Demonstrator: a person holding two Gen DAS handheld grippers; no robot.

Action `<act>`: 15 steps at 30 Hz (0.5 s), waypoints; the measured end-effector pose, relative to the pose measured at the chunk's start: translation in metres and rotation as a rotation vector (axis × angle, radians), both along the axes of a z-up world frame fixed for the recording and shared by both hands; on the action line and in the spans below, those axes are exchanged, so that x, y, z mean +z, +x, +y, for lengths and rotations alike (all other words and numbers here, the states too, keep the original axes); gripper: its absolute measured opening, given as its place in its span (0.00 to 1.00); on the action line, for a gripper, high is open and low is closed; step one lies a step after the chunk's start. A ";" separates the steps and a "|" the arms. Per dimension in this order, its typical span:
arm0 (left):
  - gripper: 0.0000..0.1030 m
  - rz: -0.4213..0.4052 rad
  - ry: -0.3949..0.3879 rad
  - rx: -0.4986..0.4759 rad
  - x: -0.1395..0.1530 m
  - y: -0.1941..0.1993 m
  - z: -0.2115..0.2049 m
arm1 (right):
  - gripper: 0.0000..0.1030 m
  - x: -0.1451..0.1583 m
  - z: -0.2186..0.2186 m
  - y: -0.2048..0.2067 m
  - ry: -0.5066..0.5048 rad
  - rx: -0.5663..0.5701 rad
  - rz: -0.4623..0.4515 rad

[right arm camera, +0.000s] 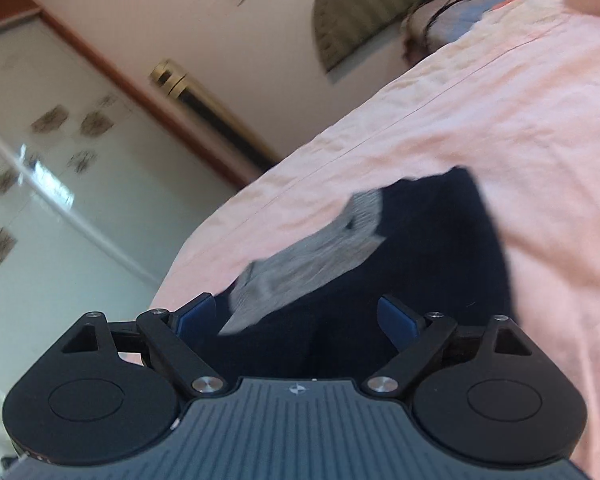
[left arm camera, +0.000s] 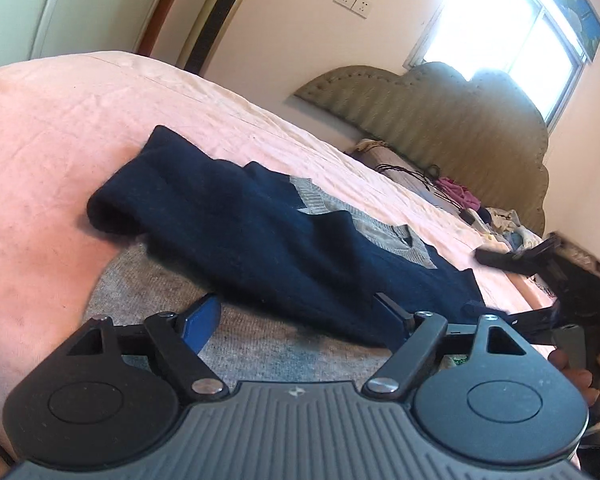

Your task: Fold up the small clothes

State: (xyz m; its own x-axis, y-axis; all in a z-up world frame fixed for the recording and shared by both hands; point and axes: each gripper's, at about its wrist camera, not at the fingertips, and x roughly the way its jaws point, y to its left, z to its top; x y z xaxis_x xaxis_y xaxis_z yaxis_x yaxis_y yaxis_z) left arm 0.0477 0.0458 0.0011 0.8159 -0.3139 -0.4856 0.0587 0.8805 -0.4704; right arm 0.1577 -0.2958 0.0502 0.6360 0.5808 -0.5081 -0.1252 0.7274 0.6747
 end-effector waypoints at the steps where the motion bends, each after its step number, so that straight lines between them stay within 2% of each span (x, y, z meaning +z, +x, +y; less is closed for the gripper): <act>1: 0.81 -0.003 -0.004 -0.001 0.000 0.000 0.001 | 0.81 -0.002 0.012 0.005 -0.025 0.044 0.057; 3: 0.81 -0.003 -0.009 0.000 -0.001 -0.001 0.002 | 0.64 -0.010 0.032 0.011 -0.073 0.114 0.130; 5: 0.82 -0.003 -0.016 0.000 -0.002 0.000 0.003 | 0.62 -0.014 0.046 0.011 -0.125 0.133 0.121; 6: 0.82 -0.003 -0.020 0.001 -0.003 -0.001 0.004 | 0.55 -0.013 0.050 0.011 -0.134 0.129 0.120; 7: 0.83 -0.002 -0.023 0.001 -0.003 -0.002 0.005 | 0.43 -0.013 0.052 0.012 -0.141 0.122 0.122; 8: 0.83 -0.002 -0.025 0.001 -0.003 -0.002 0.005 | 0.11 -0.014 0.055 0.015 -0.153 0.126 0.130; 9: 0.83 -0.003 -0.028 0.001 -0.003 -0.002 0.006 | 0.12 -0.014 0.057 0.015 -0.161 0.135 0.125; 12: 0.83 -0.009 -0.037 0.000 -0.004 -0.002 0.007 | 0.12 0.005 0.055 0.008 -0.198 0.167 0.027; 15: 0.83 -0.010 -0.037 0.000 -0.004 -0.002 0.007 | 0.11 0.027 0.032 0.009 -0.214 0.136 -0.036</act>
State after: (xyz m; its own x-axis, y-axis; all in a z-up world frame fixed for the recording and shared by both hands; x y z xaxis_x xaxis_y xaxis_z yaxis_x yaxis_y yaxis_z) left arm 0.0456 0.0528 -0.0029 0.8208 -0.3315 -0.4651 0.0636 0.8623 -0.5024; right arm 0.1664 -0.2641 0.0771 0.5797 0.5437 -0.6069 -0.2529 0.8281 0.5003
